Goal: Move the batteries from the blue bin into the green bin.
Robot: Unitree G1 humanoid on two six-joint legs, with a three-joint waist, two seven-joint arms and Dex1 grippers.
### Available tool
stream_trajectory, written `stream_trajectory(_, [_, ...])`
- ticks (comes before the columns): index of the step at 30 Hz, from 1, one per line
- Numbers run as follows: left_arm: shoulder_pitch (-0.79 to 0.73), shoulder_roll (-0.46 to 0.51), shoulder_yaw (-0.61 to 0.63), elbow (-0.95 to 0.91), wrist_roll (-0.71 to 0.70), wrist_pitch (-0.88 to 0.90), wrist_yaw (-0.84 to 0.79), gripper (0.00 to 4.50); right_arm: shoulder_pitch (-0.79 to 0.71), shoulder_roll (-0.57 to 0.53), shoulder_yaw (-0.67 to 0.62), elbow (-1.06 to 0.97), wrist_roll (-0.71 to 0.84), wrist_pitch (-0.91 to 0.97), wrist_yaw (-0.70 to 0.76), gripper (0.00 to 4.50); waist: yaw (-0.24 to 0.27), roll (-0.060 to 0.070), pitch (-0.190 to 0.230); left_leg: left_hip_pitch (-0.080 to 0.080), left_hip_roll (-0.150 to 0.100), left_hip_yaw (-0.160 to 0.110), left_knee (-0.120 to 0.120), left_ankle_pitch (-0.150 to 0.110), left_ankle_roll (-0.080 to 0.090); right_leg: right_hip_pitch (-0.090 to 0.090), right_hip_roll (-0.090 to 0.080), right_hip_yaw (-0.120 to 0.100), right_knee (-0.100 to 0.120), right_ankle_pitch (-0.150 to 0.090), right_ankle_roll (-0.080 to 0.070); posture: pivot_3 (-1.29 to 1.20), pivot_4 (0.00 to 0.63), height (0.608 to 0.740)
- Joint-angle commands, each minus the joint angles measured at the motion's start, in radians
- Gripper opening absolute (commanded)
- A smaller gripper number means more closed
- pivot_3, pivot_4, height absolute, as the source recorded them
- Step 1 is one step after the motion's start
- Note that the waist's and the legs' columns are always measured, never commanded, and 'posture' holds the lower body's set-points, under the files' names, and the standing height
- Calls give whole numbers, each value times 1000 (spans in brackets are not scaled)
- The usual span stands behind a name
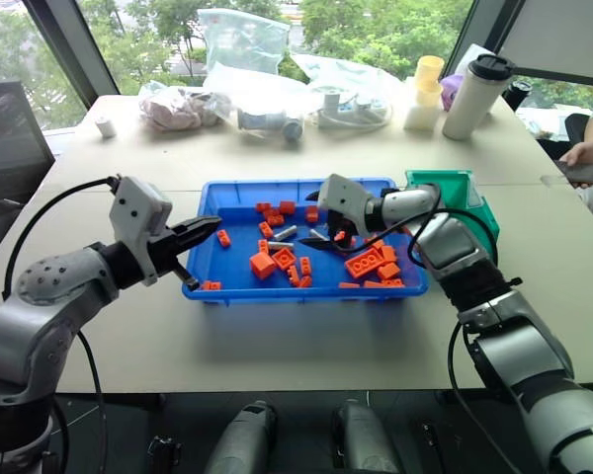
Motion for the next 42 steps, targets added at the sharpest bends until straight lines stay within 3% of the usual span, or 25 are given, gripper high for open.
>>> stream_trajectory(1, [2,9,35,-41,-7,-3,14,0,-34,27,-3,67,-37,-81,-5,4468,-4,0,0,0,0,0,0,0,0,0,0,0,0,0,0,0,150,740])
stream_trajectory(22, [23,-5,34,-70,-16,-1,55,0,-62,142,28,268,-182,-188,-18,4468,-12,0,0,1,1,5,-1,0,0,-4,4,10,3,0,0,0,150,740])
stream_trajectory(37, [44,-4,39,-86,-22,-2,70,0,-36,187,22,198,-171,-10,41,4468,-12,0,0,2,7,16,-2,0,0,-9,10,19,4,2,-2,0,150,740])
stream_trajectory(40, [46,-5,35,-87,-22,-3,73,0,-26,192,25,177,-169,21,48,3242,-12,0,0,2,8,18,-2,0,-1,-10,10,19,4,2,-3,0,150,740])
stream_trajectory(42, [47,-6,34,-87,-22,-3,74,0,-19,197,26,160,-167,34,52,2187,-12,0,0,2,8,18,-2,0,-1,-10,10,19,4,2,-3,0,150,740])
